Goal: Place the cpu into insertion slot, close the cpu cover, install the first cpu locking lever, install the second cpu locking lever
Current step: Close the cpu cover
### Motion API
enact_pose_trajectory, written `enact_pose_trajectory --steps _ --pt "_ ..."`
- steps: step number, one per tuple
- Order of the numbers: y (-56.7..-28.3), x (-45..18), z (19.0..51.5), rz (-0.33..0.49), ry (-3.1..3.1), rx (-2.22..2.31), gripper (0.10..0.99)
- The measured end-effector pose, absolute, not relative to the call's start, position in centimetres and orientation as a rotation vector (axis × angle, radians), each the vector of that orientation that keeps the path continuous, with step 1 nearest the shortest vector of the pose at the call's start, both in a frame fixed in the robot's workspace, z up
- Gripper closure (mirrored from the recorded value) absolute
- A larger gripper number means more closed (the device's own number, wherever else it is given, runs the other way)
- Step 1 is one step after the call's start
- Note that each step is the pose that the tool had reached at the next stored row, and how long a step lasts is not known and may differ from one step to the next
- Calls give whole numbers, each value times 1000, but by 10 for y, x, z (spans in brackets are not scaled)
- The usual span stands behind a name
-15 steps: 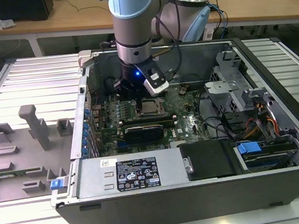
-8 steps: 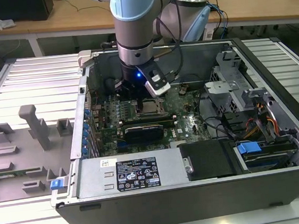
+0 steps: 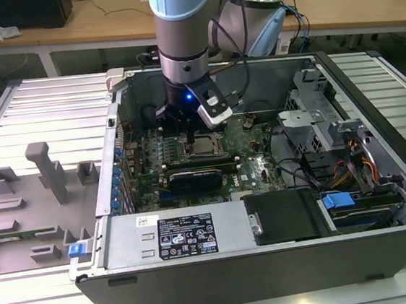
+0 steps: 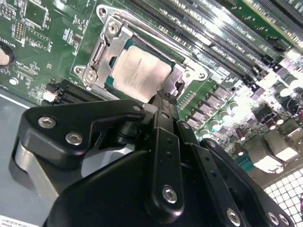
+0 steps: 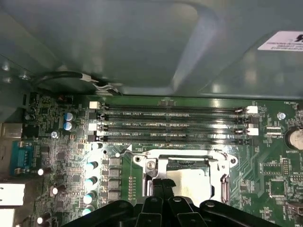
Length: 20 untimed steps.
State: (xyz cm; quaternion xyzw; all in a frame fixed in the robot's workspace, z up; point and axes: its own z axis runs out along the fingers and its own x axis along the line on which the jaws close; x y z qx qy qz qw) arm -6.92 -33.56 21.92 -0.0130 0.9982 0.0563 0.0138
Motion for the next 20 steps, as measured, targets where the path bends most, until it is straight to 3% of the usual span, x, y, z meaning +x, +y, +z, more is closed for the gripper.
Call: enact_pose_trajectory --steps 20 --pt "-353 -63 213 151 3110 -40 980"
